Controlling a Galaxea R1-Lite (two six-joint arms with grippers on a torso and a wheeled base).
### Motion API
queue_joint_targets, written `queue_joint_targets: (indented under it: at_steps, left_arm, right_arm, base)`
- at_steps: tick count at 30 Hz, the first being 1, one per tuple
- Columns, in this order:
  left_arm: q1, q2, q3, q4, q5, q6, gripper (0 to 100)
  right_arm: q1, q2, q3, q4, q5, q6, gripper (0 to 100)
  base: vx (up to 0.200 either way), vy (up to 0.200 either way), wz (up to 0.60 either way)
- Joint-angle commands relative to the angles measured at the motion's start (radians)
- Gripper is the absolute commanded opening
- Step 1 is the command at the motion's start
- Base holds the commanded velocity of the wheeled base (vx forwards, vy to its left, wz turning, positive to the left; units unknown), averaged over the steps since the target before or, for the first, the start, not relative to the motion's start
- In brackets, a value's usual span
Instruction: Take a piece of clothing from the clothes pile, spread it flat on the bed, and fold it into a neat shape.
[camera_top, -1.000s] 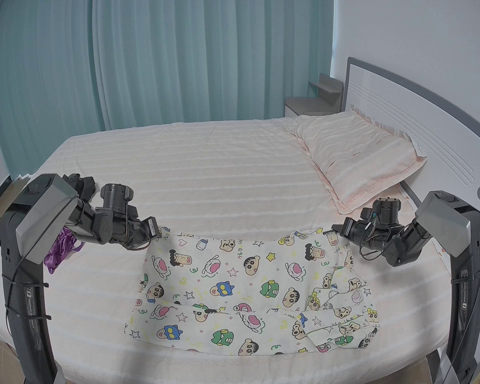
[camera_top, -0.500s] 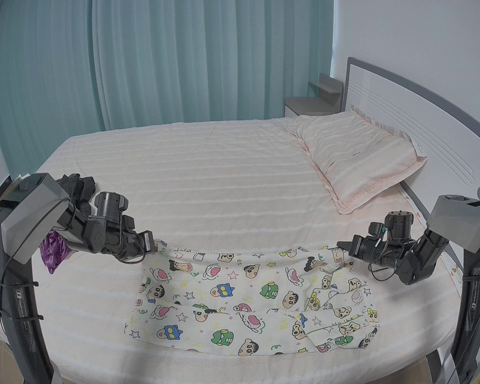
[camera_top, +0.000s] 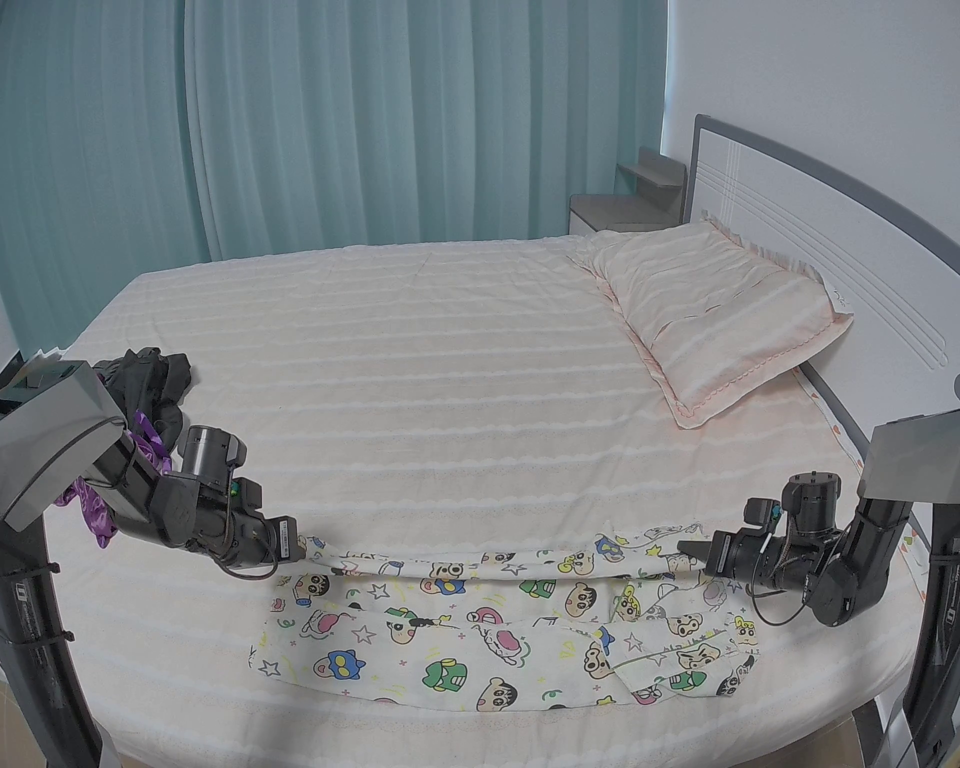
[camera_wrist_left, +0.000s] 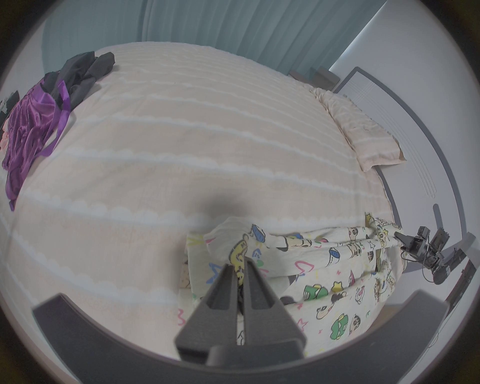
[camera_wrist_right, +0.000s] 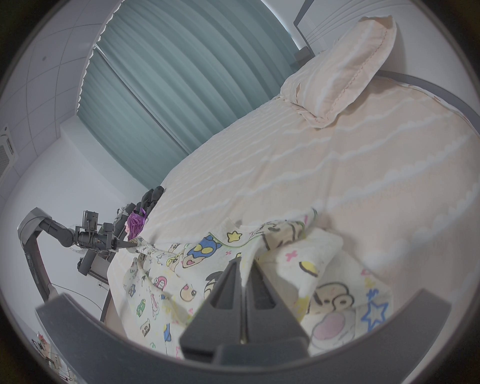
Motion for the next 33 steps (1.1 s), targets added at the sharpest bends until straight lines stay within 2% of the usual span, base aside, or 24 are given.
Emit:
queue_joint_targets:
  at_steps: [1, 6, 11, 21, 22, 29, 33]
  left_arm:
    - [0.000, -0.008, 0.085, -0.044, -0.001, 0.007, 0]
    - [0.000, -0.010, 0.142, -0.072, 0.001, 0.013, 0]
    - [0.000, -0.007, 0.180, -0.075, -0.001, 0.064, 0]
    - [0.000, 0.005, 0.185, -0.075, 0.001, 0.072, 0]
    - [0.000, 0.005, 0.188, -0.073, 0.001, 0.070, 100]
    - [0.010, -0.016, 0.202, -0.067, -0.005, 0.061, 100]
    - [0.059, -0.084, 0.255, -0.070, -0.060, 0.058, 100]
  right_arm:
    - [0.008, 0.024, 0.084, -0.046, 0.001, -0.004, 0]
    - [0.008, 0.024, 0.141, -0.074, 0.009, -0.013, 0]
    - [0.001, 0.027, 0.183, -0.078, 0.016, -0.032, 0]
    - [0.002, 0.070, 0.209, -0.106, 0.016, -0.042, 0]
    - [-0.001, 0.077, 0.209, -0.123, 0.016, -0.041, 100]
    - [-0.005, 0.086, 0.264, -0.219, 0.016, -0.029, 100]
    - [-0.054, 0.059, 0.314, -0.270, 0.018, -0.029, 100]
  base:
    - [0.000, 0.000, 0.00]
    - [0.000, 0.000, 0.00]
    - [0.000, 0.000, 0.00]
    - [0.000, 0.000, 0.00]
    - [0.000, 0.000, 0.00]
    - [0.000, 0.000, 0.00]
    - [0.000, 0.000, 0.00]
